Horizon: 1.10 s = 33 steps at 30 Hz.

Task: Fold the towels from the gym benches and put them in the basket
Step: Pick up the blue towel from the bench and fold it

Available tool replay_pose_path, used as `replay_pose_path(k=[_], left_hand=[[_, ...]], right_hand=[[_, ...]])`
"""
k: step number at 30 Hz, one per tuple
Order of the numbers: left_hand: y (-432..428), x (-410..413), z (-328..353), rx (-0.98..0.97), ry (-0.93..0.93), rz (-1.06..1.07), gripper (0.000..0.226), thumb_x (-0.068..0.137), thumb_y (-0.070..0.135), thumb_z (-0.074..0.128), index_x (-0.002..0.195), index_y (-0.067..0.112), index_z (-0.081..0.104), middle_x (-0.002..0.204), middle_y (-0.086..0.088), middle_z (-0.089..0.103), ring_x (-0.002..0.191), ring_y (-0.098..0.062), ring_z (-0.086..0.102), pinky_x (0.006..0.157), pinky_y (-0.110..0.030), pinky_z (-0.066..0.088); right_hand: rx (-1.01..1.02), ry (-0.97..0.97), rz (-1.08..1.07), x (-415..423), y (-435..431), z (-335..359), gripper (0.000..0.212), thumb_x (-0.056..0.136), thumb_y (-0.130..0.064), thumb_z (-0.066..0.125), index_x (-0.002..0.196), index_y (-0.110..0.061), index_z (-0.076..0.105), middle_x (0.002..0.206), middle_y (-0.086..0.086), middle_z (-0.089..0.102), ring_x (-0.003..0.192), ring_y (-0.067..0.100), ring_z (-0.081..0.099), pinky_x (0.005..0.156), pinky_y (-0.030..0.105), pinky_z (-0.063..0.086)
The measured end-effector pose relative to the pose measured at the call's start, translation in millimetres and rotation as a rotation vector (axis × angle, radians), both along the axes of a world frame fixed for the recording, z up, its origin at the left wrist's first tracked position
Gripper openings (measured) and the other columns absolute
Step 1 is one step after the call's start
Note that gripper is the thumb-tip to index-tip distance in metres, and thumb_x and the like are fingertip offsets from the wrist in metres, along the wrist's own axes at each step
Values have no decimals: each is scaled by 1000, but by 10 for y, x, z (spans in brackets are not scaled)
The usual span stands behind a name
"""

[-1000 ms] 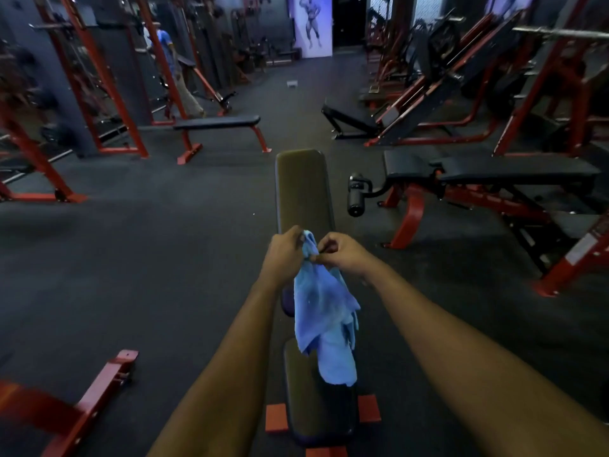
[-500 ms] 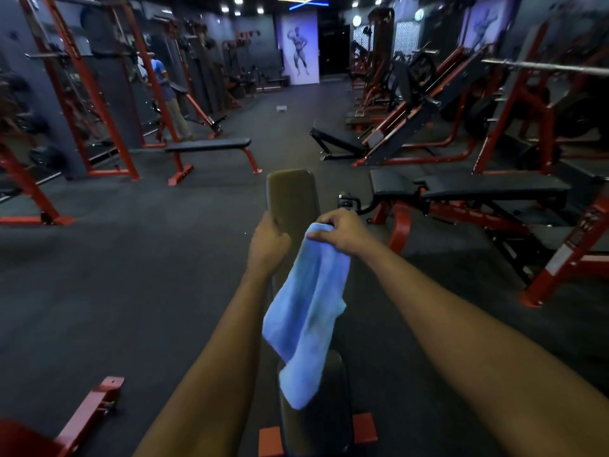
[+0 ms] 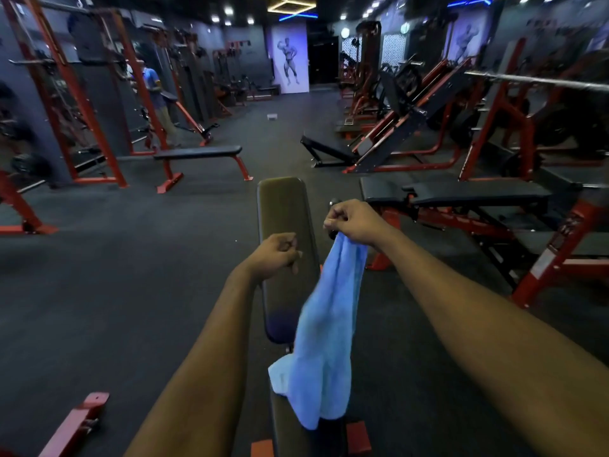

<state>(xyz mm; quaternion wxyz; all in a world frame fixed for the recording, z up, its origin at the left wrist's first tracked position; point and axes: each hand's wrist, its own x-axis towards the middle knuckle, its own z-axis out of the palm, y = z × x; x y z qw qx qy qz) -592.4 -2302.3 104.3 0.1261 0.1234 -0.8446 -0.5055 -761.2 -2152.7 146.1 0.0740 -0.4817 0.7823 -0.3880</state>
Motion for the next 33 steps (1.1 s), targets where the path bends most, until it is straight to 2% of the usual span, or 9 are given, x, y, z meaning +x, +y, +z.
replay_pose_path(k=[2,6,12,16,19,22,27,30,33], left_hand=[[82,-10,-19,51,-60,-36,17,92,12,65,93,21,51,84,-7,64,74,-16,66,68,-27,55],[225,-167,-94,-30,-84,-138,48,90,37,68,133,21,53,121,4,66,111,-7,63,96,-27,51],[323,-287,-272,-149,-156,-199,23,88,31,61,103,15,69,100,-2,72,97,-17,68,92,-42,54],[290,-338,-362,-65,-80,-9,9,81,16,56,74,19,57,86,-6,71,80,-18,67,74,-38,52],[345,-422,-287,102,24,-31,10,92,13,62,98,8,56,94,-2,69,83,-10,66,74,-29,53],[458,-535,-233,-105,-106,-158,39,89,39,68,123,22,59,111,8,70,103,-8,67,90,-28,55],[350,-548,-385,-276,-167,3,28,96,33,57,116,14,65,104,4,70,100,-15,65,83,-28,50],[211,-483,-309,-368,-25,204,20,97,24,57,83,10,58,75,-3,60,74,-16,51,64,-28,35],[162,-513,-56,-435,181,315,23,92,20,67,93,-3,67,88,-22,69,74,-19,56,74,-36,42]], right_hand=[[-18,-32,3,46,18,51,15,88,-21,69,75,-26,71,83,-3,75,85,13,70,87,37,56],[-105,-20,18,110,-78,147,10,89,-22,68,81,-23,72,84,-4,76,84,9,70,86,37,56],[-173,4,-33,7,-83,281,10,89,-25,69,84,-18,73,82,3,74,83,21,71,83,44,57],[-234,-16,-139,-208,-20,283,18,84,-30,76,75,-16,70,59,-1,63,56,17,56,63,33,49],[-231,-26,-150,-222,19,246,21,84,-29,77,74,-11,70,52,-8,52,49,3,42,56,23,38],[-254,-27,-156,-145,-14,242,23,85,-28,76,75,-8,70,48,-11,46,44,1,37,50,17,32],[-324,-9,-291,-273,95,229,24,84,-29,76,72,-9,69,51,-11,52,46,-1,43,53,17,36],[-210,43,-370,-407,237,112,31,79,-42,79,68,-15,68,56,-7,60,53,3,52,56,24,40],[21,-70,-203,-375,273,-24,40,67,-59,81,77,-21,77,75,-7,72,73,4,66,70,26,51]])
